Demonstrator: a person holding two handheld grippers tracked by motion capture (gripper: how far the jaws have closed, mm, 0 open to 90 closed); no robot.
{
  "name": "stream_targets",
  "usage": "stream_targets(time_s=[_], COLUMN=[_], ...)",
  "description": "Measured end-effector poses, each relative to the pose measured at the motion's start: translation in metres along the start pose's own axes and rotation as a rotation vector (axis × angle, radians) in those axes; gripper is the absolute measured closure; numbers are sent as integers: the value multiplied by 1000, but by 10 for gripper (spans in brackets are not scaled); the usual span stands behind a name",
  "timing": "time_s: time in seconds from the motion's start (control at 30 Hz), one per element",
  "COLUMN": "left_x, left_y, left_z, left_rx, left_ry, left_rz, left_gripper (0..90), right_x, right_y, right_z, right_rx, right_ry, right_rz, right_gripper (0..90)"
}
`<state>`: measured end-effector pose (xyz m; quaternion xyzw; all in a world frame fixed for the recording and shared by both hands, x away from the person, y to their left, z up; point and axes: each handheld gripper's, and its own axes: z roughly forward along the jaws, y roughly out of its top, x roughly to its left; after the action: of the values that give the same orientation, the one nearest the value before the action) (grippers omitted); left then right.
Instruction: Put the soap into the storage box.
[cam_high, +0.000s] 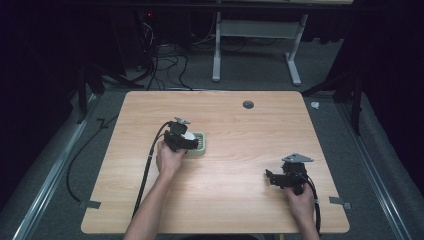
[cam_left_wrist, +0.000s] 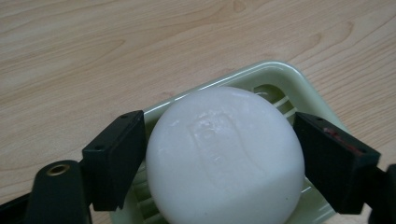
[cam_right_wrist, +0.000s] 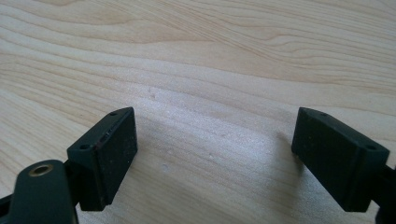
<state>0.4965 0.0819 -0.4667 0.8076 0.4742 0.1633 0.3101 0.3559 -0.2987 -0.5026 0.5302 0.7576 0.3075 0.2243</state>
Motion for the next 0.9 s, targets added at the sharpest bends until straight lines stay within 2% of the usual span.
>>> stream_targets(time_s=[0.1,0.47,0.9], left_x=[1,-2,0], left_y=[0,3,-2], left_z=[-3,-18,-48], left_rx=[1,-34,-81], left_ry=[-1,-18,-29], left_rz=[10,13,20], left_gripper=[159,159,161], right_x=[0,0,0], right_y=[0,0,0], right_z=[0,0,0], right_rx=[0,0,1], right_ry=[0,0,0], right_rz=[0,0,-1], right_gripper=[151,151,152])
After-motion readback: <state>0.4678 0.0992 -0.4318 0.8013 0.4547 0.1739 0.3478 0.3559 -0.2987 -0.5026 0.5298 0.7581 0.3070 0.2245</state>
